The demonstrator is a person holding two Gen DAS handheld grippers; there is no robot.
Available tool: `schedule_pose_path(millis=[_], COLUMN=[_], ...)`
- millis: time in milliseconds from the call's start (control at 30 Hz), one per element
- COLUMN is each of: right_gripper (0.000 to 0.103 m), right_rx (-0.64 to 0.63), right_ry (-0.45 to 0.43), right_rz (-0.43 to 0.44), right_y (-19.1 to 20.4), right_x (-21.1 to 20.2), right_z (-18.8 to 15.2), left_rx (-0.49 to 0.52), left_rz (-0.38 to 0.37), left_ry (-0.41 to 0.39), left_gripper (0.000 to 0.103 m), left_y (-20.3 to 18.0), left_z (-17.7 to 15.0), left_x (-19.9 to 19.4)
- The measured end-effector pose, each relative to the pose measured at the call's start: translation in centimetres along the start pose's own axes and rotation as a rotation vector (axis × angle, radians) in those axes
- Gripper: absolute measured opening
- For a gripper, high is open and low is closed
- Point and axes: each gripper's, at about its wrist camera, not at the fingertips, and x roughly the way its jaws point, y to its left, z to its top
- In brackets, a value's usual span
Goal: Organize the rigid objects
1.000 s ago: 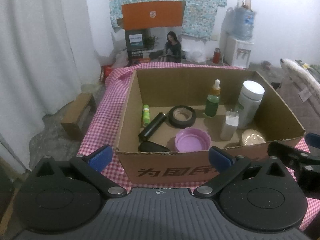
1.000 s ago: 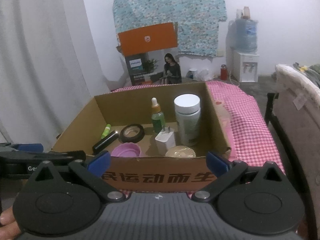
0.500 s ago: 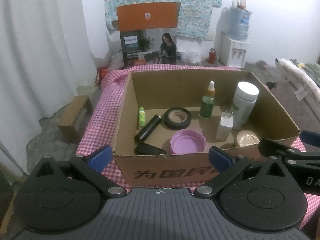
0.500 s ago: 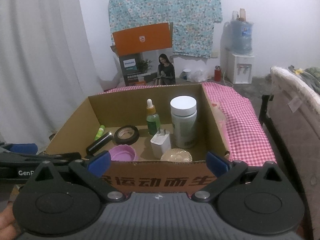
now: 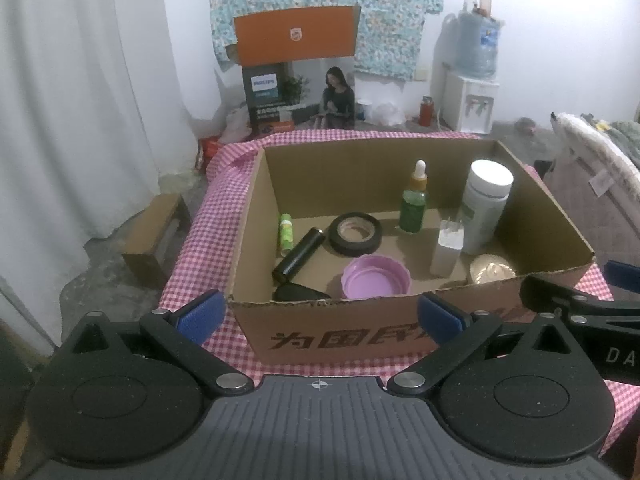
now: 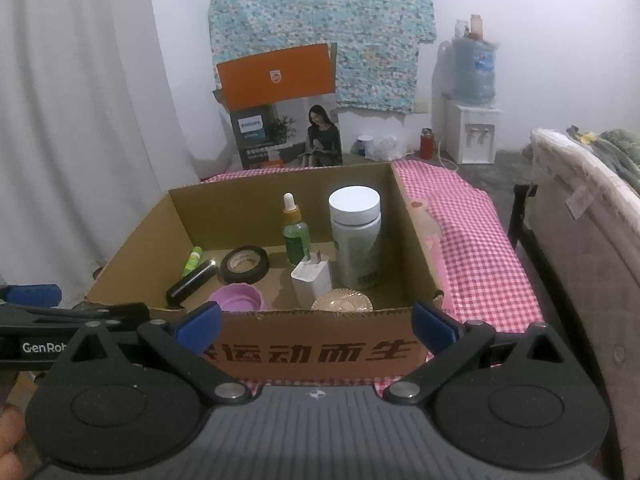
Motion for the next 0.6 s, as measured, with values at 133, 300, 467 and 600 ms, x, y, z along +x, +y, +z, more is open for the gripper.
schedule_pose_path(millis=[133, 300, 467, 600], right_gripper=[0.103, 0.103, 0.103, 0.103], right_rx=[-0.002, 0.000, -0.005, -0.011], right_ry=[0.006, 0.008, 0.010, 0.014], right_rz=[-0.001, 0.000, -0.001, 0.000], right_y=[-0.10, -0.10, -0.08, -0.09], right_x=[-0.08, -0.03, 0.06, 0.27], right_z=[0.06, 0.02, -0.05, -0.06], left_rx=[-0.001, 0.001, -0.002, -0.002], left_rz=[0.000, 0.003, 0.003, 0.006], left_ry=[0.002, 0.001, 0.005, 0.010], left_gripper=[0.103, 0.103, 0.103, 0.103], left_y=[0.09, 0.20, 0.37, 0.66], left_z=[0.04, -0.02, -0.11, -0.10], left_x=[-0.11, -0.15, -0.23, -0.25])
